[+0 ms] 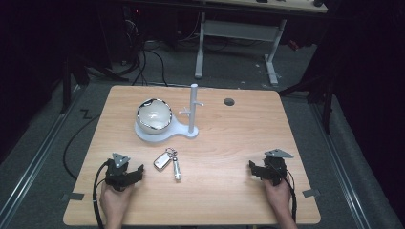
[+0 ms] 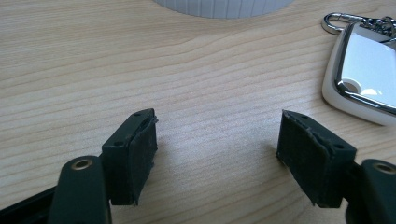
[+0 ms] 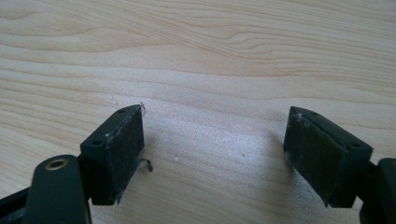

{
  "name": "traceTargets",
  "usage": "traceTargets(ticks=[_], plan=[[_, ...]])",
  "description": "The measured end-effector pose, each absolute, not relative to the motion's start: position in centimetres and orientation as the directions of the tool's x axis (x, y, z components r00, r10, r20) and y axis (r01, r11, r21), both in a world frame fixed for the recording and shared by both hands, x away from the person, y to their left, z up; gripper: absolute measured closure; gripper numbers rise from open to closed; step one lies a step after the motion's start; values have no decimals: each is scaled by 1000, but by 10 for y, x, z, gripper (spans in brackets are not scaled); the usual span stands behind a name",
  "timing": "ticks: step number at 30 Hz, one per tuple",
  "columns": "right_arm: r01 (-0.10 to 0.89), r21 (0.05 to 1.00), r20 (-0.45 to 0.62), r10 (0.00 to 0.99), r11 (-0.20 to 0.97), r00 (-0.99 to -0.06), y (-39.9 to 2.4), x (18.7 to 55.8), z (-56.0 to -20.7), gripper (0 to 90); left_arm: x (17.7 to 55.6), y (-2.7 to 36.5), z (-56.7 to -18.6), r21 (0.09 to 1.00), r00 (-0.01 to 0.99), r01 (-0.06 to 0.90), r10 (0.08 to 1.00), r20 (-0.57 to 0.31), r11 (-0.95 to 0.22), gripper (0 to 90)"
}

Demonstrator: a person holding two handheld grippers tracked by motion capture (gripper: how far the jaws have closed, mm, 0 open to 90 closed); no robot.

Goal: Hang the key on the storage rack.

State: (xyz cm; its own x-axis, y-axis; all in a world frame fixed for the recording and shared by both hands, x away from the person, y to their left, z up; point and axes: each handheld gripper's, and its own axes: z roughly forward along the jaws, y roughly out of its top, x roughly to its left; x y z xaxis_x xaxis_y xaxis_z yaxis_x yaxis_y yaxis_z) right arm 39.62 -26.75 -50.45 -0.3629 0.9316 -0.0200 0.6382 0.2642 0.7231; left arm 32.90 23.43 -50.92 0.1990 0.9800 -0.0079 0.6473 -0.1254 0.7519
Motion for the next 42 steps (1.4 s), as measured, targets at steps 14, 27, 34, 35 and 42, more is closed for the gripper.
traceTargets(ticks=[14,27,34,35,42], plan=[[638,723,-21,932,264,-362,-267,396,-504,204,329,234,-509,753,217,644,976,-11,-134,298],[640,723,-20,933,261,-358,-267,396,-504,204,329,232,-509,753,237,641,972,-12,-147,301],[639,723,-21,933,262,-359,-267,396,-504,204,329,231,-509,752,249,641,968,-17,-152,287],[639,723,-21,933,263,-360,-267,396,-504,204,329,231,-509,753,253,640,967,-18,-154,287],[639,723,-21,933,263,-360,-267,396,-504,204,329,227,-509,754,284,638,958,-41,-157,262]])
